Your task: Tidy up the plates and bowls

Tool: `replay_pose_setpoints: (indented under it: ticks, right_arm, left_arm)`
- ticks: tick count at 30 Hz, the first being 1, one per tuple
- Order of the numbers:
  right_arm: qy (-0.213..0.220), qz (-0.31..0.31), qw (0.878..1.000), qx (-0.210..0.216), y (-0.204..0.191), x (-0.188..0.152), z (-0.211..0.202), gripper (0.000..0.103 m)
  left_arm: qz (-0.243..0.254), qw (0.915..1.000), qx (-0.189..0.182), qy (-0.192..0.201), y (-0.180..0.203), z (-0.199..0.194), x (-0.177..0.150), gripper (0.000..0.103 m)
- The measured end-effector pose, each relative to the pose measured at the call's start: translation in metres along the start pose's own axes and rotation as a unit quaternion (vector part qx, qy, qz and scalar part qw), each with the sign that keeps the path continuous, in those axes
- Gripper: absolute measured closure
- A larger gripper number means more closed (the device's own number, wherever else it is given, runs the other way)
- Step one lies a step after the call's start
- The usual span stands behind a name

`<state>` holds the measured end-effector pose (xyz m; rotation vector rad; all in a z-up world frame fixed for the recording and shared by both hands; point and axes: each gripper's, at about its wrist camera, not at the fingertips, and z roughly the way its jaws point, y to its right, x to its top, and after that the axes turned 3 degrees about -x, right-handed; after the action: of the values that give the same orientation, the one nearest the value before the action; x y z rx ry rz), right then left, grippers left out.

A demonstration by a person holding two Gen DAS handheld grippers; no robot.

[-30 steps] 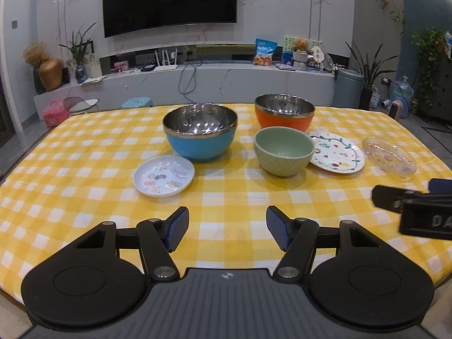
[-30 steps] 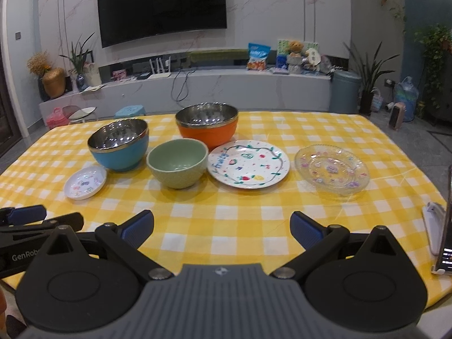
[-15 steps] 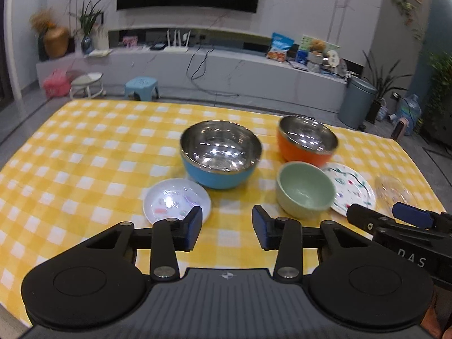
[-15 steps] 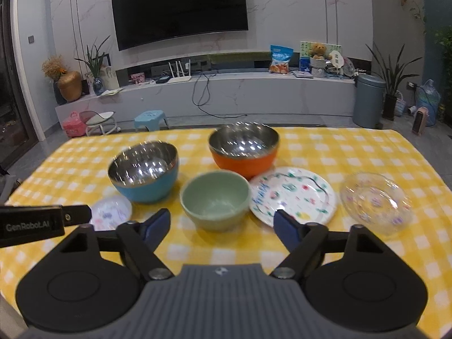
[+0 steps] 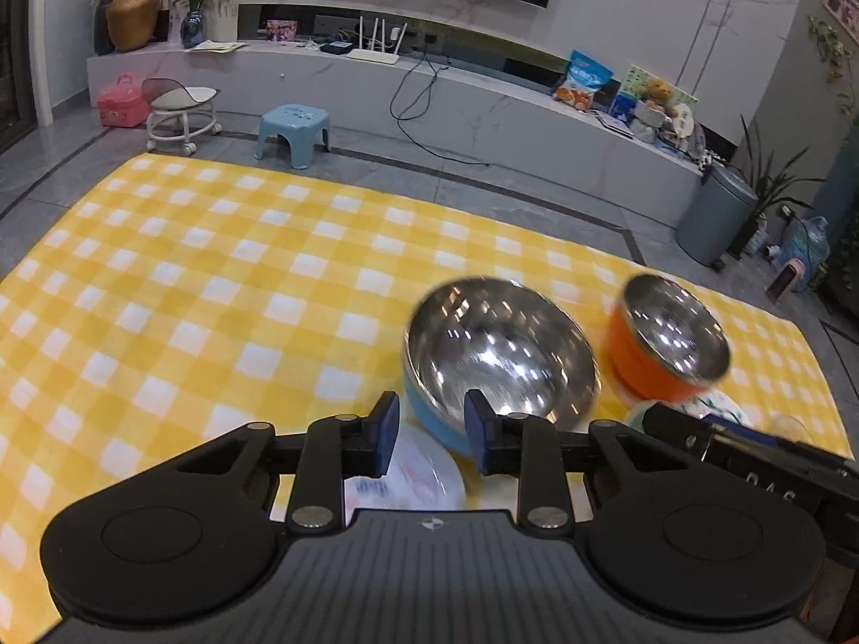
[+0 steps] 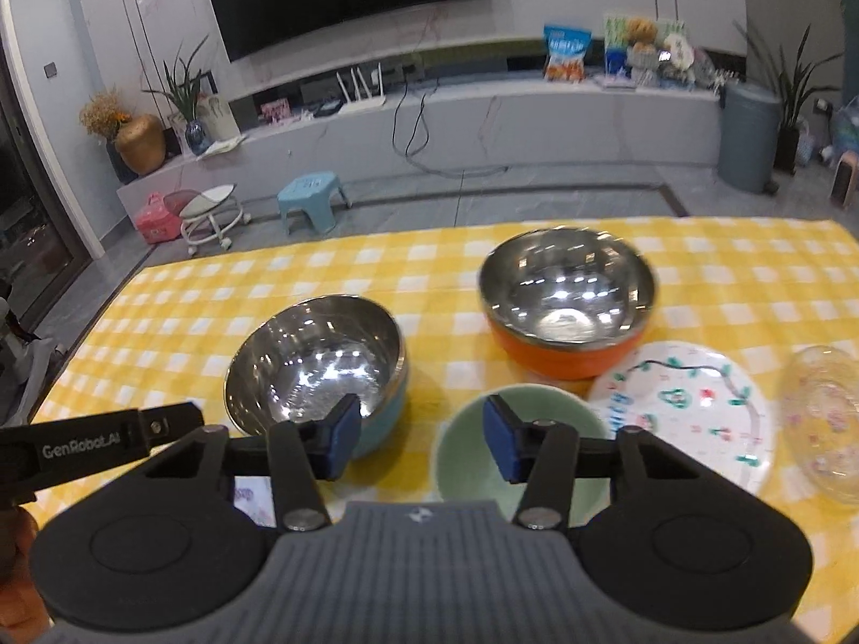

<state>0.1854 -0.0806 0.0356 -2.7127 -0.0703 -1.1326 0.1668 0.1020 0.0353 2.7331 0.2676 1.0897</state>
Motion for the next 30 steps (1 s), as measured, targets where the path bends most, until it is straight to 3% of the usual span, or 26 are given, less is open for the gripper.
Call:
replay_pose_setpoints:
  ticks: [6, 9, 15, 20, 24, 26, 30]
  right_arm:
    - [-0.021, 0.008, 1.0, -0.009, -0.014, 0.013, 0.035, 0.056]
    - [-0.034, 0.016, 0.999, -0.009, -0.016, 0.018, 0.049, 0.056]
    - [-0.056, 0.015, 0.998, -0.01, -0.026, 0.024, 0.07, 0.061]
    - [-0.072, 0.023, 0.997, -0.014, -0.026, 0.026, 0.081, 0.074]
    - [-0.079, 0.034, 0.996, -0.015, -0.025, 0.024, 0.086, 0.077]
    - [-0.079, 0.037, 0.996, -0.022, -0.025, 0.024, 0.086, 0.087]
    - [-0.086, 0.054, 0.995, -0.022, -0.02, 0.026, 0.086, 0.095]
  left_arm:
    - [-0.004, 0.9998, 0.016, -0.007, -0.005, 0.03, 0.017, 0.069]
    - [0.002, 0.9999, 0.007, -0.008, -0.006, 0.041, 0.019, 0.069]
    - [-0.008, 0.9993, 0.011, -0.036, -0.01, 0.062, 0.02, 0.069]
    - [-0.005, 0.9989, 0.009, -0.046, -0.008, 0.069, 0.021, 0.075]
    - [-0.005, 0.9985, 0.008, -0.054, -0.006, 0.073, 0.019, 0.091]
    - [-0.003, 0.9986, 0.013, -0.052, -0.005, 0.073, 0.018, 0.092]
    - [-0.002, 0.9988, 0.022, -0.045, -0.003, 0.069, 0.018, 0.094]
